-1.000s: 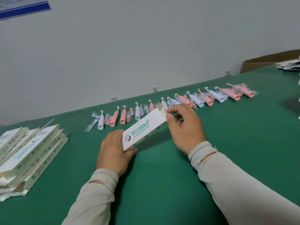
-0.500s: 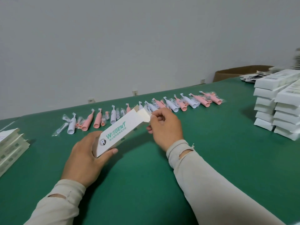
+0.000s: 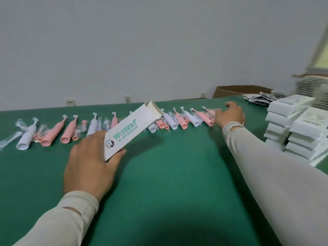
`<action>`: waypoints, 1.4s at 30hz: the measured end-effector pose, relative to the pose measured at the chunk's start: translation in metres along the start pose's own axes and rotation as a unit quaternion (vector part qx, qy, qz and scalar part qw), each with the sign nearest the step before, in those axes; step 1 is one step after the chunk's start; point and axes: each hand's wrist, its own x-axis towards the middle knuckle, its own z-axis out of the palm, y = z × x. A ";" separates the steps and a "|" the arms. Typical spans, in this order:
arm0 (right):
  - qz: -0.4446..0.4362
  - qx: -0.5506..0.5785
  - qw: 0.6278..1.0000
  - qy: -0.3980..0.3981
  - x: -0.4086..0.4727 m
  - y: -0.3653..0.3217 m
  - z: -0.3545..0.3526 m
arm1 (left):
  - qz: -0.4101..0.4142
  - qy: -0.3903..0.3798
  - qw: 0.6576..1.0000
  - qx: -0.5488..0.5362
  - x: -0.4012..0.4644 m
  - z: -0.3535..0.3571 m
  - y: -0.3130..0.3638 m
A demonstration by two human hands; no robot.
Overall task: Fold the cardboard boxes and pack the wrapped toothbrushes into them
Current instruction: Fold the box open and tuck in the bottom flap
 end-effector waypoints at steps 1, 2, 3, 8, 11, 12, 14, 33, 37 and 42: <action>0.004 -0.017 1.000 -0.011 0.015 -0.001 0.003 | 0.001 -0.003 1.000 0.007 0.002 0.003 -0.002; 0.007 -0.029 0.999 -0.028 0.027 -0.003 0.008 | -0.001 -0.005 1.000 0.011 0.003 0.005 -0.005; 0.006 -0.044 0.998 -0.044 0.040 -0.005 0.012 | -0.005 -0.006 1.000 0.012 0.005 0.006 -0.007; -0.051 -0.115 0.974 -0.190 0.085 -0.012 0.036 | -0.012 -0.016 1.000 -0.004 0.009 0.012 -0.008; -0.061 -0.201 0.941 -0.267 0.094 -0.009 0.046 | -0.022 -0.009 0.999 -0.026 0.008 0.015 -0.007; -0.068 -0.237 0.930 -0.273 0.097 -0.007 0.047 | -0.024 -0.005 0.999 -0.031 0.008 0.016 -0.007; -0.045 -0.217 0.933 -0.284 0.109 0.003 0.048 | -0.028 -0.007 0.999 -0.038 0.008 0.016 -0.009; -0.085 0.121 0.976 -0.159 -0.070 -0.046 -0.023 | -0.051 0.042 0.996 -0.061 0.008 0.012 -0.004; -0.184 0.029 0.865 -0.466 -0.210 -0.075 -0.032 | -0.106 0.138 0.970 -0.168 -0.005 -0.012 -0.005; -0.370 -0.160 0.828 -0.390 -0.261 -0.090 -0.028 | -0.108 0.163 0.970 -0.145 -0.029 -0.048 -0.039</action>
